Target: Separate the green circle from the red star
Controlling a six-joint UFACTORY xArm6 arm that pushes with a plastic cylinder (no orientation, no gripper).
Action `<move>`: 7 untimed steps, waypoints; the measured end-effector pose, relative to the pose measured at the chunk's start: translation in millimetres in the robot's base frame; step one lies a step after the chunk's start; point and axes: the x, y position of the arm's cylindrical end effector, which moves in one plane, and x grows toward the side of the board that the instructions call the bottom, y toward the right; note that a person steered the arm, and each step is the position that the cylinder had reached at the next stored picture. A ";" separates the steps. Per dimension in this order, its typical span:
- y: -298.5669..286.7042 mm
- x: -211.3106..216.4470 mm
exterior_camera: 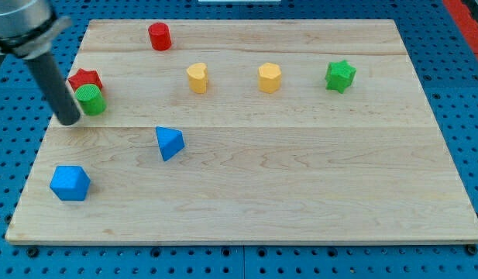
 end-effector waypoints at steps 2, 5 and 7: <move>78.6 -15.9; 4.8 -29.4; 76.2 -43.9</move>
